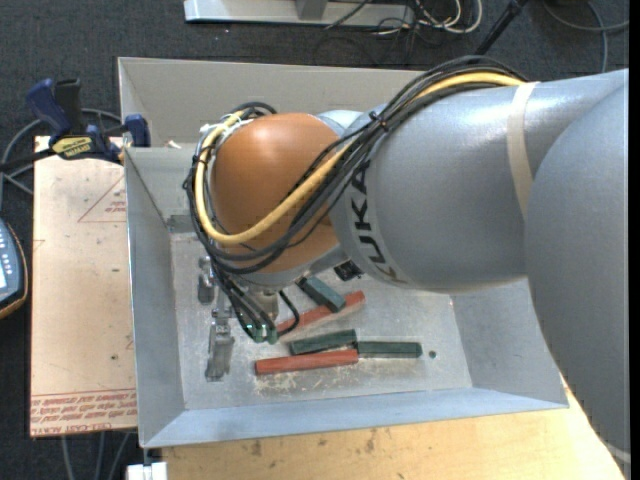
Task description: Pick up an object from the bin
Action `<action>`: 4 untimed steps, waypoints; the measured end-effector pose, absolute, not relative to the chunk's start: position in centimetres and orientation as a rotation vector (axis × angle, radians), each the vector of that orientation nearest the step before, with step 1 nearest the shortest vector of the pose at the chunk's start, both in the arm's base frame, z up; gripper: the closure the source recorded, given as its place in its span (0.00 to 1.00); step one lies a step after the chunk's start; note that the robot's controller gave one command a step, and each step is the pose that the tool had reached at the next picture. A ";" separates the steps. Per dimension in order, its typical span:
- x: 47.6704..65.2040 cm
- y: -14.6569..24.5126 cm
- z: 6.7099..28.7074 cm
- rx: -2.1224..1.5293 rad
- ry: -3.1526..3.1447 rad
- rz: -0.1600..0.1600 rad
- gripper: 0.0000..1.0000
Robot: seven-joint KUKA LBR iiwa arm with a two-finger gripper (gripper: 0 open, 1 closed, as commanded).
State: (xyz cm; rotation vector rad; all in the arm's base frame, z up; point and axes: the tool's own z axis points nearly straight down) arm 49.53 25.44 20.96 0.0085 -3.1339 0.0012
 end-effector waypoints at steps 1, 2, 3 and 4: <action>49.4 21.4 8.3 0.217 -3.127 0.004 0.00; 50.6 13.5 7.0 0.512 -3.100 0.002 0.00; 50.5 13.8 7.0 0.517 -3.098 -0.003 1.00; 50.4 10.6 21.5 0.561 -3.101 0.000 1.00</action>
Offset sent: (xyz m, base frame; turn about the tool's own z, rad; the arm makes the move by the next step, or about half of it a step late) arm -0.0002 -0.0382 -0.1222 -0.1355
